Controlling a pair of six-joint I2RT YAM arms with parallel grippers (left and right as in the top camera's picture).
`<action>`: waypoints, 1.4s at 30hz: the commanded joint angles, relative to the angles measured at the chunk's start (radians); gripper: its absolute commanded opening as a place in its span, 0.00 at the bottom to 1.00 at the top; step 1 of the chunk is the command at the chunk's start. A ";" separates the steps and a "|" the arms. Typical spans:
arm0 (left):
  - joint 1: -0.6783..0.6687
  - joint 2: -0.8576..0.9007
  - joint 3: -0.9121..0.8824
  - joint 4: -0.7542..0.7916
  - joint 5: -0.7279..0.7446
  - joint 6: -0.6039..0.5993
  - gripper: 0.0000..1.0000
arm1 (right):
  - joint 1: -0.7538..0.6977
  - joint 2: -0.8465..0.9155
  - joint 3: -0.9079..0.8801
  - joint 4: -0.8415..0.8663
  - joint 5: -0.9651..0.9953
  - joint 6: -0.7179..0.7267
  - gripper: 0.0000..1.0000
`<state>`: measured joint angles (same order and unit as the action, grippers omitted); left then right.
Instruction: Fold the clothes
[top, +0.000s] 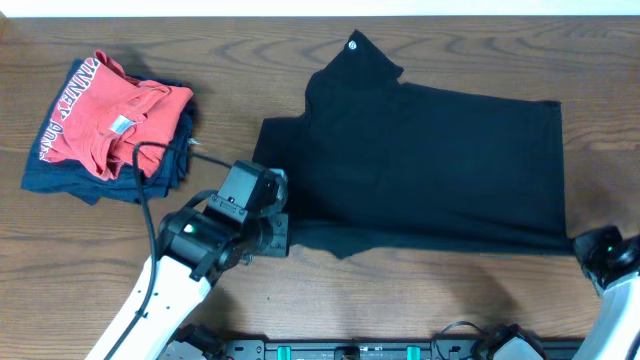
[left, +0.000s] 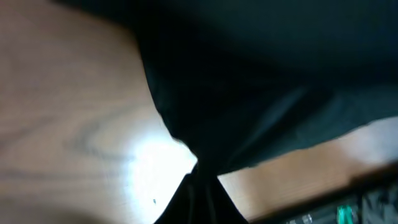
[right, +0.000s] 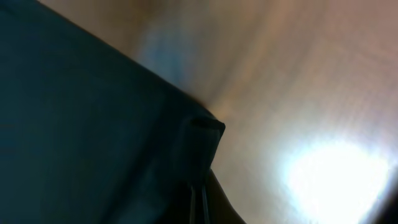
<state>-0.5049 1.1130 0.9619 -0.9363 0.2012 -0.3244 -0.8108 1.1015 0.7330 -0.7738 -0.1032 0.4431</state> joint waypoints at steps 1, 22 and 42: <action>0.004 0.046 0.014 0.055 -0.061 0.073 0.06 | 0.033 0.048 0.003 0.056 -0.045 0.046 0.01; 0.005 0.367 0.015 0.601 -0.295 0.242 0.07 | 0.254 0.431 0.003 0.640 -0.097 0.148 0.01; 0.051 0.360 0.006 0.284 -0.210 0.238 0.81 | 0.197 0.449 0.003 0.252 -0.088 0.026 0.73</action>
<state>-0.4580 1.4780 0.9638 -0.6262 -0.0731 -0.0921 -0.6098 1.5585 0.7322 -0.4770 -0.2260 0.5159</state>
